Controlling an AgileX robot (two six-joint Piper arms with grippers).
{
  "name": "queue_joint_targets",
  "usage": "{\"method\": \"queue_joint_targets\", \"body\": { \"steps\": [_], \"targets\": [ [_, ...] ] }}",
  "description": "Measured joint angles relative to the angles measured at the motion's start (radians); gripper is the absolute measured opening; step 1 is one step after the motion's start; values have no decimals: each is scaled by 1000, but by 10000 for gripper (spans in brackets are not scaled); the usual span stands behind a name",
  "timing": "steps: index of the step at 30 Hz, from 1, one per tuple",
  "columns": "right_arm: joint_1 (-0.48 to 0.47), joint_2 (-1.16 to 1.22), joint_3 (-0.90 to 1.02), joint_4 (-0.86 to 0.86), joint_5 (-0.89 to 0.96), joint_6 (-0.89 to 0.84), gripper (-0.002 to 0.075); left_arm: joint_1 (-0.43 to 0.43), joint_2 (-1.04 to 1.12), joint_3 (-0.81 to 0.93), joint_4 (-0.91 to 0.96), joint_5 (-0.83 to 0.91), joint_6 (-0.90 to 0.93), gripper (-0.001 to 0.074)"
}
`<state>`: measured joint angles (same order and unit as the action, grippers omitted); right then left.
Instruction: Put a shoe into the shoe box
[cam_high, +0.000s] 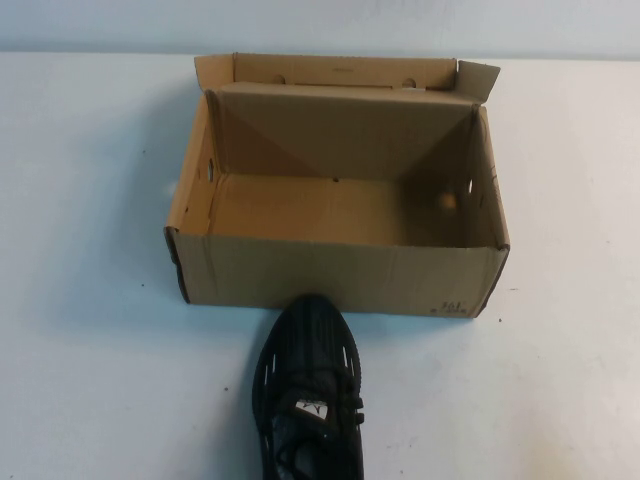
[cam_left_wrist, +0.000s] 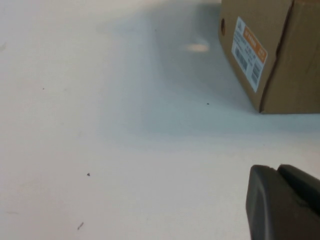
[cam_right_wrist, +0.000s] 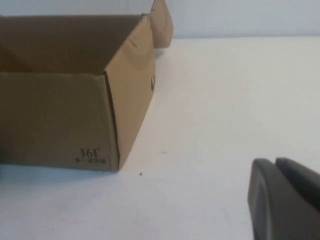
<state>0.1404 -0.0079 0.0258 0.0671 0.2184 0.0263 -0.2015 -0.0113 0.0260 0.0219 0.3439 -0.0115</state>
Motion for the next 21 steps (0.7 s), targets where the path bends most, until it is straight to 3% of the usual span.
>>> {"method": "queue_joint_targets", "body": {
  "steps": [5,13,21],
  "targets": [
    [0,0,0,0,-116,0,-16,0,0,0,0,-117,0,-4],
    [0,0,0,0,-324,0,-17,0,0,0,0,-500,0,-4],
    [0,0,0,0,-383,0,-16,0,0,0,0,-550,0,-4]
  ]
}}
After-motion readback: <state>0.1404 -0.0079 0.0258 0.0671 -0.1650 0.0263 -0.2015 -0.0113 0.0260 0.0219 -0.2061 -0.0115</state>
